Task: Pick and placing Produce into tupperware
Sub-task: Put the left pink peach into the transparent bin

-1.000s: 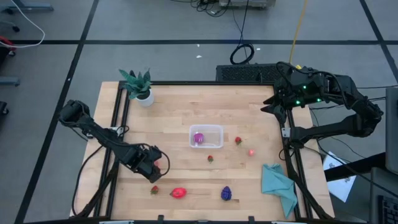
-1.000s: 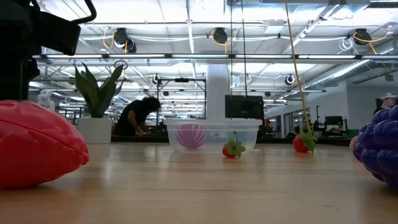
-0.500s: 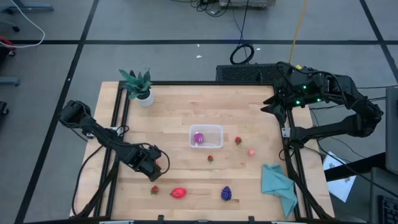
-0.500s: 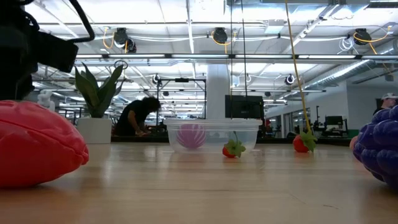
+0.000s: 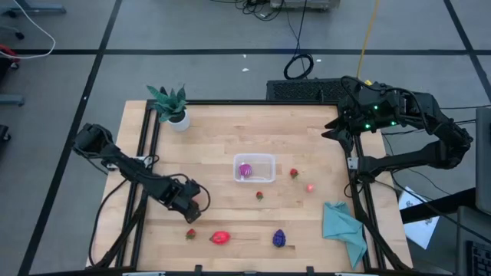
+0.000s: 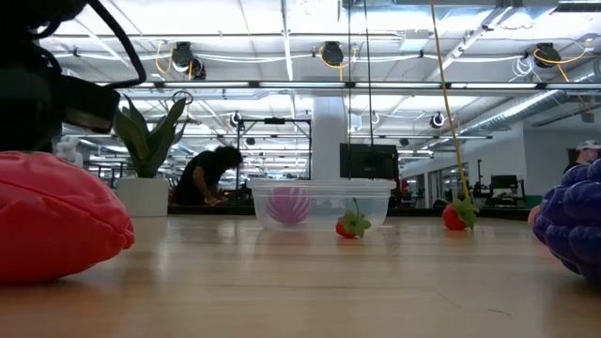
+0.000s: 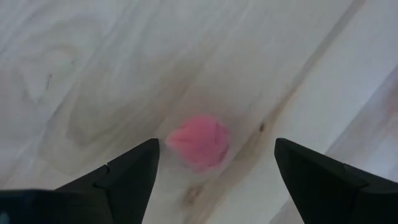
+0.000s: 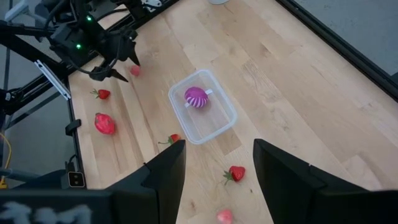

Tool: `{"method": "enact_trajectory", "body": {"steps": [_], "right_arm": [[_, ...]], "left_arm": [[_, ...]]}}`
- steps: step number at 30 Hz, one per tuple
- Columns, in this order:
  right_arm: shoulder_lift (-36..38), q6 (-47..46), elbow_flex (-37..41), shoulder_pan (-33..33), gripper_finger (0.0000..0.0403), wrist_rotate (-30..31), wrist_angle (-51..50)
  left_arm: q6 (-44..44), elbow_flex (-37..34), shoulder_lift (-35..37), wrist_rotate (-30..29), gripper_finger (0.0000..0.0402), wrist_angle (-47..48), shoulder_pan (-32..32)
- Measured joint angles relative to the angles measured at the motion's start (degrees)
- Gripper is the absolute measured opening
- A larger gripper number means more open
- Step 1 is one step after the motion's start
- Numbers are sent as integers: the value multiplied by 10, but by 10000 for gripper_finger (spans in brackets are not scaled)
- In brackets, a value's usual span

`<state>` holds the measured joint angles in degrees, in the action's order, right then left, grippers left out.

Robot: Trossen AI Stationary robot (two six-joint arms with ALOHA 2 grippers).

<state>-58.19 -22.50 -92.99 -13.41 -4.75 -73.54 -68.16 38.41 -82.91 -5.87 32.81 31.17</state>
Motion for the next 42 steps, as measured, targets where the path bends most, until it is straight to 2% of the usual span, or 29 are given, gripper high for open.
{"method": "enact_trajectory", "body": {"steps": [13, 28, 42], "right_arm": [[0, 0, 0, 0, 180, 0, 0], [0, -8, 0, 0, 180, 0, 0], [0, -8, 0, 0, 180, 0, 0]], "left_arm": [[17, -8, 1, 4, 321, -7, -11], [19, -10, 0, -8, 220, 0, -11], [20, -10, 0, -19, 156, -7, -11]]}}
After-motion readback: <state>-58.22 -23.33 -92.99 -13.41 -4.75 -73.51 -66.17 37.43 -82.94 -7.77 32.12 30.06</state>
